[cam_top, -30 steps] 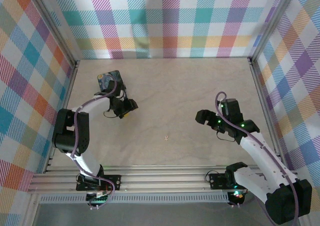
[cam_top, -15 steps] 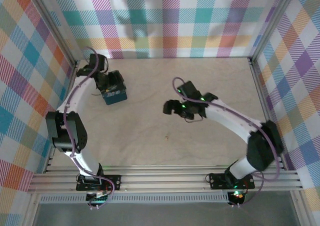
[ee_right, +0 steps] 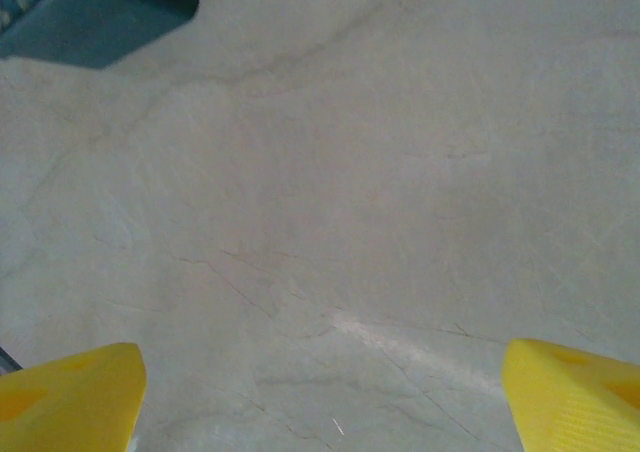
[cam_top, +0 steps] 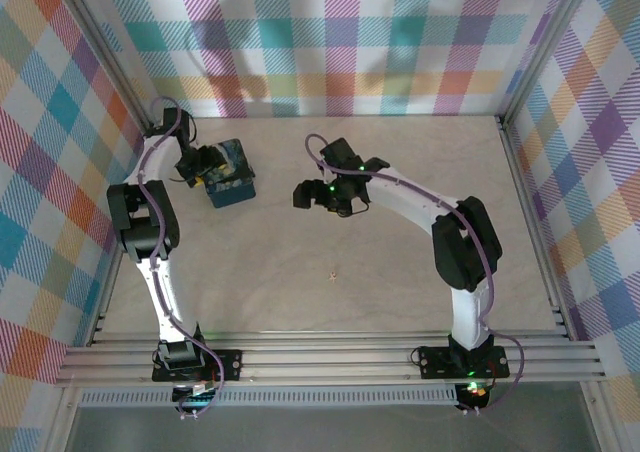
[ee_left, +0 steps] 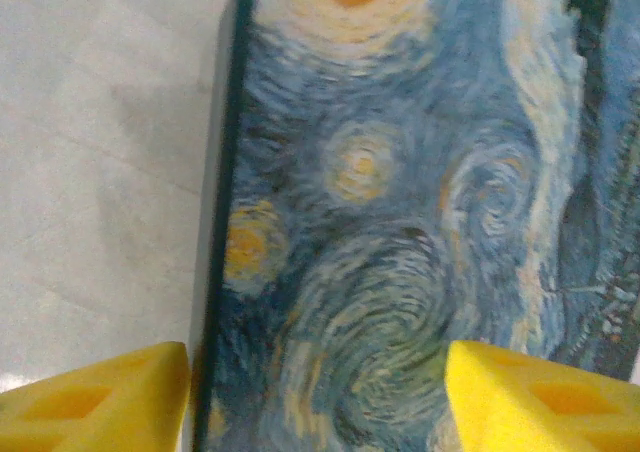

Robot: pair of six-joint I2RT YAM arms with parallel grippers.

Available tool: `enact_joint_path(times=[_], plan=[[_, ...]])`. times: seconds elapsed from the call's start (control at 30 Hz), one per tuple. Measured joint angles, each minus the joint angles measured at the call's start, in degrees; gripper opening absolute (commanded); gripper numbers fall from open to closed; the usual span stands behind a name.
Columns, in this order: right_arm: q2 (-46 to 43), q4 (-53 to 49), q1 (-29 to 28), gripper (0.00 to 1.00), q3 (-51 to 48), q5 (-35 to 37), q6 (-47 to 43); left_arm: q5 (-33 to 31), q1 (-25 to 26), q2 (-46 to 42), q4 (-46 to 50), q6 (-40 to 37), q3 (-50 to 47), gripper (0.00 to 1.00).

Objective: Unlock the padlock with the key

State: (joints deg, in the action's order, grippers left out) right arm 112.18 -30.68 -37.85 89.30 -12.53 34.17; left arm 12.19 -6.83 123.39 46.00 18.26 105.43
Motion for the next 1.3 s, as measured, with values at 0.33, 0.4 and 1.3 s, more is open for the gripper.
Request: enact_joint_path(times=[0.33, 0.4, 1.3], plan=[[-2.27, 0.94, 2.78, 0.93, -9.73, -0.66, -1.07, 0.61, 4.63, -6.12, -8.02, -2.54, -11.43, 0.59], [-3.15, 1.07, 3.23, 0.93, -9.7, -0.72, -1.64, 0.61, 7.02, -8.22, -9.88, -2.51, -14.78, 0.59], [-4.59, -0.9, 11.5, 0.84, 2.51, -0.63, -8.48, -6.88, 27.26, -33.11, -16.04, 8.85, -34.67, 0.64]])
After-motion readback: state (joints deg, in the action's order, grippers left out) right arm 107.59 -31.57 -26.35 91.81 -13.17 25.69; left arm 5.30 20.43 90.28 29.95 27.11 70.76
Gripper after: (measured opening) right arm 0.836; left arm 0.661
